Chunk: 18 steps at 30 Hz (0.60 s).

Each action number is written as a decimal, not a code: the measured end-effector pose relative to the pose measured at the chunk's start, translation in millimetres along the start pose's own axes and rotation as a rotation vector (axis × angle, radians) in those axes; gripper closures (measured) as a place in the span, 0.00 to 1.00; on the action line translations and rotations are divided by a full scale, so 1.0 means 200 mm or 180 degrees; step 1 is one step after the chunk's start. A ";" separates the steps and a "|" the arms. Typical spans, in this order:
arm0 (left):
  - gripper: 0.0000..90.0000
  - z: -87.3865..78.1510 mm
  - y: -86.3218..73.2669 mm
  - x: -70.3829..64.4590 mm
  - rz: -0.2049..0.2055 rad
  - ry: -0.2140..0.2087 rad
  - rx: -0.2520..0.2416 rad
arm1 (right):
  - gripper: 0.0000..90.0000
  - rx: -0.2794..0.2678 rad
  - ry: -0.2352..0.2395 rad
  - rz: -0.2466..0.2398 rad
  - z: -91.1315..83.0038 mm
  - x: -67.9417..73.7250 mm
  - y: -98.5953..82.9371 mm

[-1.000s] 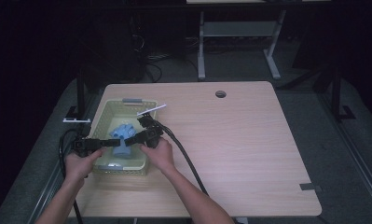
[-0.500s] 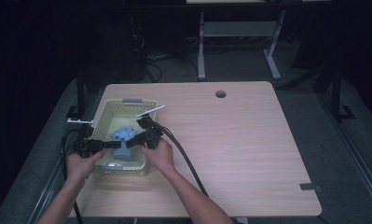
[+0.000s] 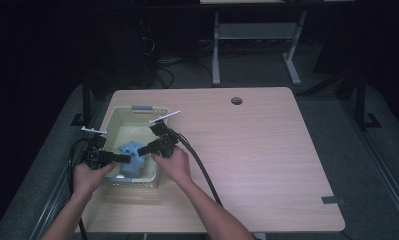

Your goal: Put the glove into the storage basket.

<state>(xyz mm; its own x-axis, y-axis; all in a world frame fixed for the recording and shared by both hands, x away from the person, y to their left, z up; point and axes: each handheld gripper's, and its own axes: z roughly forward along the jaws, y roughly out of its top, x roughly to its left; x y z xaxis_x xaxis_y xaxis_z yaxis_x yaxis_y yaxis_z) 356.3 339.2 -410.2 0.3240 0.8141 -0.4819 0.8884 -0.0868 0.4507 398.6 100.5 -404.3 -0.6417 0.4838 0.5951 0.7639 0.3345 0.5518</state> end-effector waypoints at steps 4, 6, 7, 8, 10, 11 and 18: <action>0.77 0.01 0.01 0.01 -0.0076 0.0094 0.0146 | 0.82 0.0013 0.0004 -0.0023 -0.01 0.01 0.00; 0.71 0.01 0.01 0.01 -0.0160 0.0136 0.0117 | 0.82 -0.0003 0.0008 -0.0032 -0.02 0.01 -0.01; 0.69 0.00 0.01 0.02 -0.0159 0.0146 0.0108 | 0.81 -0.0008 0.0002 -0.0040 -0.02 0.01 -0.01; 0.68 -0.01 0.01 0.03 -0.0176 0.0156 0.0084 | 0.81 -0.0015 0.0001 -0.0047 -0.03 0.01 -0.01; 0.67 -0.03 0.02 0.03 -0.0194 0.0154 0.0022 | 0.81 -0.0035 0.0017 -0.0051 -0.04 0.01 -0.01; 0.67 -0.04 0.02 0.03 -0.0195 0.0161 0.0006 | 0.81 -0.0035 0.0007 -0.0054 -0.04 0.01 -0.01; 0.74 0.00 0.05 -0.03 0.0101 0.0231 0.0276 | 0.81 -0.0059 0.0017 -0.0056 -0.07 0.01 -0.01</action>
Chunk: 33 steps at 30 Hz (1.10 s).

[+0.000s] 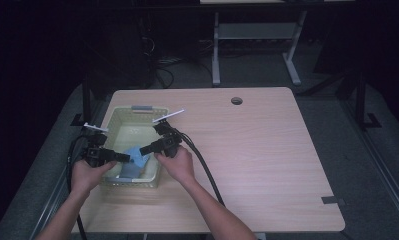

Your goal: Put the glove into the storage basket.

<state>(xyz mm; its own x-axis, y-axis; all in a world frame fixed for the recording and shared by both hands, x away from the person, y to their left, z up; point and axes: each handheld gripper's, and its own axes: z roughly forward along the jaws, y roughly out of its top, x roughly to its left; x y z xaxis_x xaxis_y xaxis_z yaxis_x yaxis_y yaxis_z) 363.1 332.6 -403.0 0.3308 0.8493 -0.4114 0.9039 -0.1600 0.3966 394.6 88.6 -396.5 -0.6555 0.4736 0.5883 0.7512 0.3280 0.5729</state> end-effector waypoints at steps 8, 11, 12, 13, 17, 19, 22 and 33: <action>0.74 0.09 0.03 -0.03 0.0022 0.0330 0.0338 | 0.81 -0.0031 -0.0003 0.0000 -0.02 0.00 0.00; 0.74 0.10 0.04 -0.03 0.0037 0.0336 0.0365 | 0.80 -0.0047 -0.0002 -0.0028 -0.03 0.00 0.00; 0.74 0.09 0.04 -0.03 0.0045 0.0332 0.0348 | 0.80 -0.0058 0.0002 -0.0031 -0.04 -0.01 0.00; 0.73 0.09 0.04 -0.03 0.0041 0.0302 0.0320 | 0.80 -0.0068 0.0003 -0.0028 -0.04 -0.01 -0.01; 0.70 0.05 0.03 -0.02 0.0021 0.0225 0.0170 | 0.79 -0.0070 0.0000 -0.0020 -0.06 -0.01 -0.01; 0.68 0.03 0.03 -0.02 -0.0035 0.0145 0.0065 | 0.78 -0.0106 0.0020 0.0005 -0.07 -0.01 -0.01; 0.67 0.00 0.02 -0.02 -0.0005 0.0113 -0.0032 | 0.76 -0.0135 0.0016 0.0003 -0.08 -0.02 -0.02; 0.62 -0.07 0.02 -0.05 -0.0065 -0.0226 -0.0396 | 0.69 -0.0217 0.0056 0.0003 -0.18 -0.04 -0.03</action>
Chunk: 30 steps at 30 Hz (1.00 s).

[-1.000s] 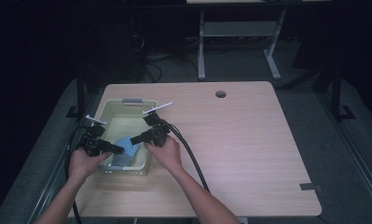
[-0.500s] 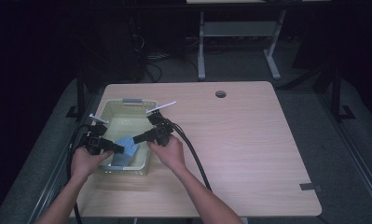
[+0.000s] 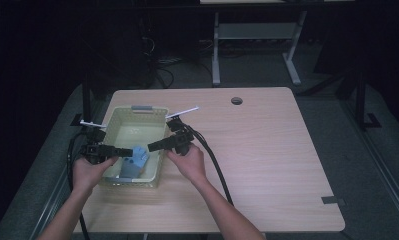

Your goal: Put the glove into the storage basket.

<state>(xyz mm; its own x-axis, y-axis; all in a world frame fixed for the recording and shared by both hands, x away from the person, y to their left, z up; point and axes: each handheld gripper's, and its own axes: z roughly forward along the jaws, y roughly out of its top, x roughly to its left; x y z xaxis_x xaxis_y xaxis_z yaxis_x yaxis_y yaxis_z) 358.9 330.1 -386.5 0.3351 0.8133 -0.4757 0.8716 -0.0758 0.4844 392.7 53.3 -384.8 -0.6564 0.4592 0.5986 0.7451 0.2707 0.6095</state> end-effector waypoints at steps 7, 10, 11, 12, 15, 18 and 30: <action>0.61 0.01 0.01 -0.08 0.0114 -0.0091 -0.0101 | 0.67 -0.0093 -0.0022 0.0085 -0.10 -0.04 -0.01; 0.60 0.01 0.02 -0.10 0.0134 -0.0112 -0.0111 | 0.66 -0.0112 -0.0025 0.0093 -0.12 -0.04 -0.02; 0.60 0.02 0.02 -0.11 0.0132 -0.0129 -0.0113 | 0.66 -0.0114 -0.0024 0.0097 -0.13 -0.05 -0.02; 0.60 0.02 0.02 -0.11 0.0131 -0.0135 -0.0112 | 0.66 -0.0123 -0.0016 0.0098 -0.14 -0.05 -0.02; 0.60 0.02 0.02 -0.12 0.0137 -0.0155 -0.0128 | 0.64 -0.0128 -0.0004 0.0099 -0.16 -0.05 -0.03; 0.59 0.03 0.02 -0.13 0.0115 -0.0163 -0.0161 | 0.63 -0.0151 -0.0004 0.0104 -0.18 -0.06 -0.03; 0.58 0.07 0.05 -0.22 0.0214 -0.0296 -0.0225 | 0.60 -0.0232 -0.0069 0.0117 -0.30 -0.10 -0.05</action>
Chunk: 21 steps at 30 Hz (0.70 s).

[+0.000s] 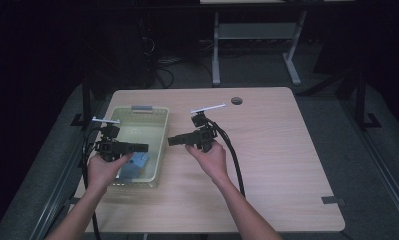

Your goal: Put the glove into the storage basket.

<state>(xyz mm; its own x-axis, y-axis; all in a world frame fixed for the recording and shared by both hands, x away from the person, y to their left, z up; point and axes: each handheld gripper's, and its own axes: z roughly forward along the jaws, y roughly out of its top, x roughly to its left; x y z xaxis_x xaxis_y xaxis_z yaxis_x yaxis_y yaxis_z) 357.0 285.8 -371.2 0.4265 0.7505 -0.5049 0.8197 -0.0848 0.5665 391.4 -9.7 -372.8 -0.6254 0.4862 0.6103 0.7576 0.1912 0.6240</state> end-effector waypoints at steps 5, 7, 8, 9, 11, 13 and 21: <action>0.57 0.01 0.01 -0.02 -0.0038 -0.0031 -0.0036 | 0.59 -0.0040 -0.0018 0.0008 -0.05 -0.02 -0.01; 0.56 0.02 0.01 -0.03 -0.0043 -0.0047 -0.0060 | 0.59 -0.0053 -0.0017 0.0011 -0.07 -0.03 -0.01; 0.56 0.02 0.01 -0.04 -0.0028 -0.0048 -0.0059 | 0.59 -0.0061 -0.0018 0.0012 -0.08 -0.03 -0.02; 0.55 0.02 0.02 -0.05 -0.0033 -0.0069 -0.0073 | 0.59 -0.0072 -0.0025 0.0012 -0.09 -0.04 -0.02; 0.55 0.03 0.02 -0.06 -0.0037 -0.0107 -0.0103 | 0.59 -0.0077 -0.0022 0.0028 -0.10 -0.05 -0.02; 0.54 0.04 0.03 -0.07 -0.0018 -0.0118 -0.0102 | 0.58 -0.0084 -0.0031 0.0033 -0.12 -0.06 -0.03; 0.53 0.09 0.05 -0.13 0.0024 -0.0154 -0.0098 | 0.57 -0.0141 -0.0069 0.0039 -0.20 -0.11 -0.04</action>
<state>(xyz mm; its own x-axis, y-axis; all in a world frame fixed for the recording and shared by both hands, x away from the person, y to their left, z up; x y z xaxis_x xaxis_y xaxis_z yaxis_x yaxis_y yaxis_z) 360.4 253.4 -364.7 0.4512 0.7173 -0.5310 0.8046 -0.0696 0.5898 391.7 -55.6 -371.8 -0.6115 0.5066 0.6078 0.7560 0.1473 0.6378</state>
